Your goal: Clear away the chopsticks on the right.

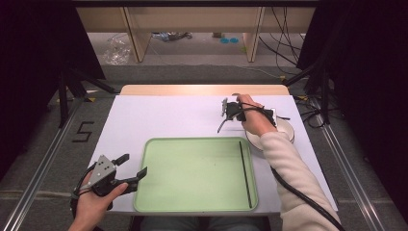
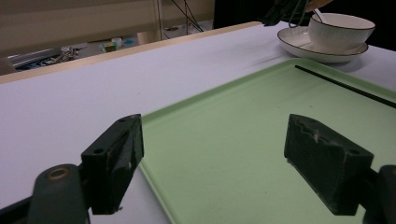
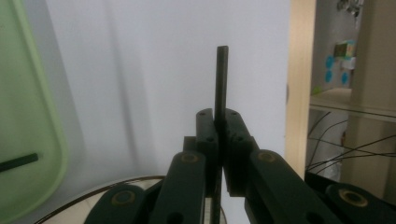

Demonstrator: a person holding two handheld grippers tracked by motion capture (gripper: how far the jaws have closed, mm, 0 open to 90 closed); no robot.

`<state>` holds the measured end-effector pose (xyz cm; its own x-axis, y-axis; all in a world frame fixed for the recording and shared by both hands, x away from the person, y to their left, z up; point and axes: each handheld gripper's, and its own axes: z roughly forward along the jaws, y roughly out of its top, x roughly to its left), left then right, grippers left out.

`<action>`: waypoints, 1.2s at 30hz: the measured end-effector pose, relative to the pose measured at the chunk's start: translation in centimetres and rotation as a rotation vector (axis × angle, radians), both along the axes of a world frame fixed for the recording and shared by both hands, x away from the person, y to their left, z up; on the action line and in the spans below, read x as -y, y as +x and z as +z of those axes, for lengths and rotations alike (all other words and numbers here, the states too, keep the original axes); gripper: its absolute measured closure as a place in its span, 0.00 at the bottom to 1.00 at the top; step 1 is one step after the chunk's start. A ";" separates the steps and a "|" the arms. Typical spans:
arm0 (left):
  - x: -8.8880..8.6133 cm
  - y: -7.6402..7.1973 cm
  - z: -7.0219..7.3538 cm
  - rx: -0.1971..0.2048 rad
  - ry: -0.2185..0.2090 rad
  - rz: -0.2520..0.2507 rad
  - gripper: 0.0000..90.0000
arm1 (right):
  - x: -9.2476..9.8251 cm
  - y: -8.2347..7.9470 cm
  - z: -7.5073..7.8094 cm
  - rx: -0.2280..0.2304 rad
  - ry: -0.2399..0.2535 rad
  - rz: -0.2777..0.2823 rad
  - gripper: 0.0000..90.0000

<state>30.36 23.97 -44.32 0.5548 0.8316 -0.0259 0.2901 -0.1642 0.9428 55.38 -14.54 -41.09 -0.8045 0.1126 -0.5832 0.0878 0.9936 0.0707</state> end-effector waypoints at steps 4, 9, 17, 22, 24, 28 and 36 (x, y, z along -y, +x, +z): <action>0.0 0.0 0.0 -0.003 0.004 0.003 0.22 | -0.2 -0.5 1.7 0.029 0.088 0.024 0.98; 0.0 0.0 0.0 0.000 0.000 0.001 0.22 | 0.0 -0.9 2.9 0.054 0.166 0.031 0.98; 0.1 0.0 0.0 0.001 -0.002 0.001 0.22 | 0.3 -1.5 4.8 0.105 0.290 0.056 0.98; 0.0 0.0 0.0 0.000 0.001 0.001 0.22 | 0.6 -1.9 5.6 0.109 0.435 0.031 0.98; 0.0 0.0 0.0 -0.002 0.005 0.004 0.22 | 0.7 -2.1 6.0 0.118 0.496 0.010 0.98; 0.0 0.0 0.0 0.000 0.003 0.002 0.22 | 1.3 -2.4 7.0 0.122 0.601 -0.041 0.98; 0.0 0.0 0.0 0.007 0.007 -0.002 0.22 | 2.2 -2.4 8.4 0.134 0.777 -0.118 0.98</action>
